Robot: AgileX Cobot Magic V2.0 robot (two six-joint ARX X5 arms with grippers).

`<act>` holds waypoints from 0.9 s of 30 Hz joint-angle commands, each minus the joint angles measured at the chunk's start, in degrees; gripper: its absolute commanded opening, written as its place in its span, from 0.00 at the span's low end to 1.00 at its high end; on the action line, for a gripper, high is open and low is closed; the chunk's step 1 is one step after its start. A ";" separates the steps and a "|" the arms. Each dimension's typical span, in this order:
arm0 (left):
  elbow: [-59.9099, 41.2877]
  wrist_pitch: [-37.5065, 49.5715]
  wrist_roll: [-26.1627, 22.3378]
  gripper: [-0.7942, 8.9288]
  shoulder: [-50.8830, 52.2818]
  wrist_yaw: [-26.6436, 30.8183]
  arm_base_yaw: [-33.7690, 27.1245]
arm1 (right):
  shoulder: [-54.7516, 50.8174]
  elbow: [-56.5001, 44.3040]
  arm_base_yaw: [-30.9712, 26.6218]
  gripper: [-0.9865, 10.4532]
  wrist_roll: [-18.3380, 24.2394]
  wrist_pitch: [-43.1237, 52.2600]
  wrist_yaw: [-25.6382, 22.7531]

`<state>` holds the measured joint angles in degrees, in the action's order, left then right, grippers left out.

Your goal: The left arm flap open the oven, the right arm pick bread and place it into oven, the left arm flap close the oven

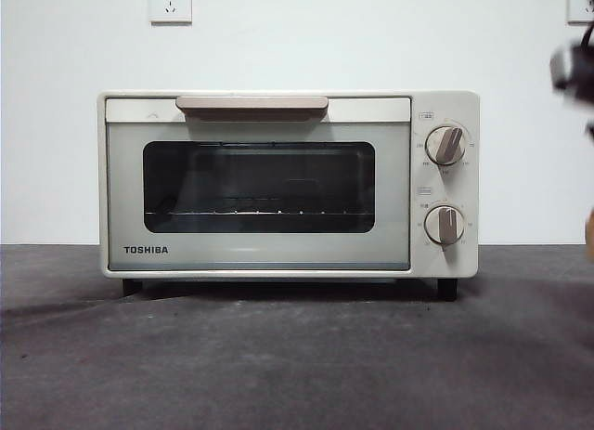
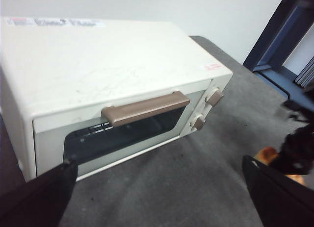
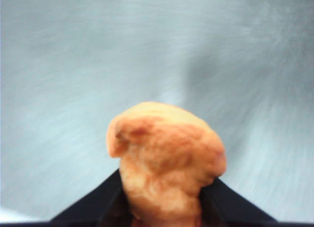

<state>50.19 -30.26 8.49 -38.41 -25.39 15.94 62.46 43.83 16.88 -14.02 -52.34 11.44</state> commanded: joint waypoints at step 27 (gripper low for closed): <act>23.58 -10.25 -3.56 0.09 -32.44 0.13 6.49 | -36.81 1.09 0.28 0.20 -3.82 3.43 13.07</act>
<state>71.99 -40.84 6.92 -69.49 -25.36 22.06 25.58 44.01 16.88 -17.06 -49.52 23.88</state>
